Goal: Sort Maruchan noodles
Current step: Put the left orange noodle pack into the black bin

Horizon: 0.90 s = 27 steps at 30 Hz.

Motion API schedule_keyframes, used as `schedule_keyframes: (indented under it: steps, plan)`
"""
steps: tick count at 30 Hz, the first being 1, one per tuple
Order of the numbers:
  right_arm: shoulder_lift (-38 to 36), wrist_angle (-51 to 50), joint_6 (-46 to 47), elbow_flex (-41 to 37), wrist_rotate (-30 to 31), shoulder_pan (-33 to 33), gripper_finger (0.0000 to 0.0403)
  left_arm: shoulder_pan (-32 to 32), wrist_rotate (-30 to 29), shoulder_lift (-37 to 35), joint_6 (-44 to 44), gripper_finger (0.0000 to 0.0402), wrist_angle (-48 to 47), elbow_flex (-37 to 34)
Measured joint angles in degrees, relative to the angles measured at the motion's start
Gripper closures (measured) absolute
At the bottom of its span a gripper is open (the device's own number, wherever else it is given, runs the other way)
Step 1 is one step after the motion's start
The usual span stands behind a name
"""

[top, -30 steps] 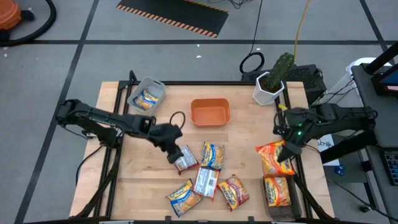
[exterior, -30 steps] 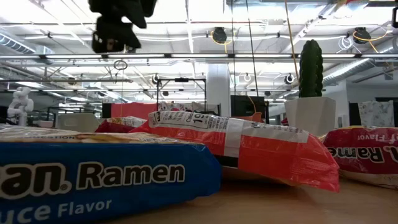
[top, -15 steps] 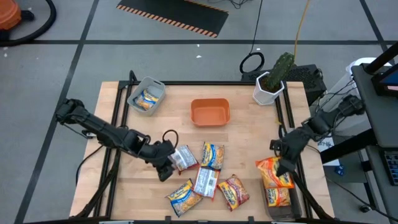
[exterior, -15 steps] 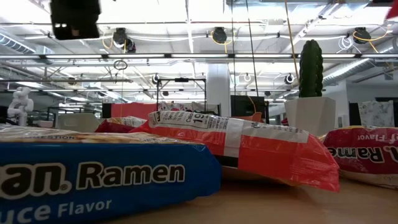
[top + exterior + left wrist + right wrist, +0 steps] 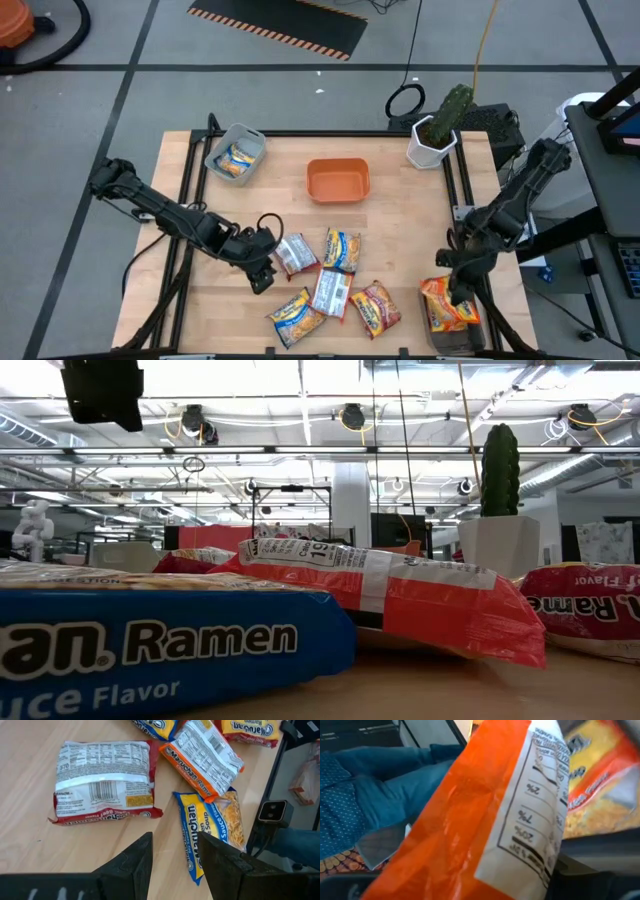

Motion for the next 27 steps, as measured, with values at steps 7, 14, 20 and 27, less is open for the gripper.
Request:
schedule_keyframes:
  steps: [7,14,20,27]
  plan:
    - [2.41,3.38,3.83,-2.01,4.58,5.42,0.028,-0.05,-1.67,0.0,-1.17,0.024,0.09,0.0]
    - [4.41,3.29,3.47,-2.01,7.37,7.48,0.0252,0.54,-4.84,0.02,-1.84,0.024,0.22,0.01]
    - [6.3,3.42,2.86,-2.01,7.67,8.94,0.0225,3.11,-4.82,0.02,-1.69,0.024,0.22,0.02]
    - [4.0,-0.26,1.57,-2.01,5.55,8.89,0.02,8.78,-4.8,0.02,1.68,0.024,0.2,0.02]
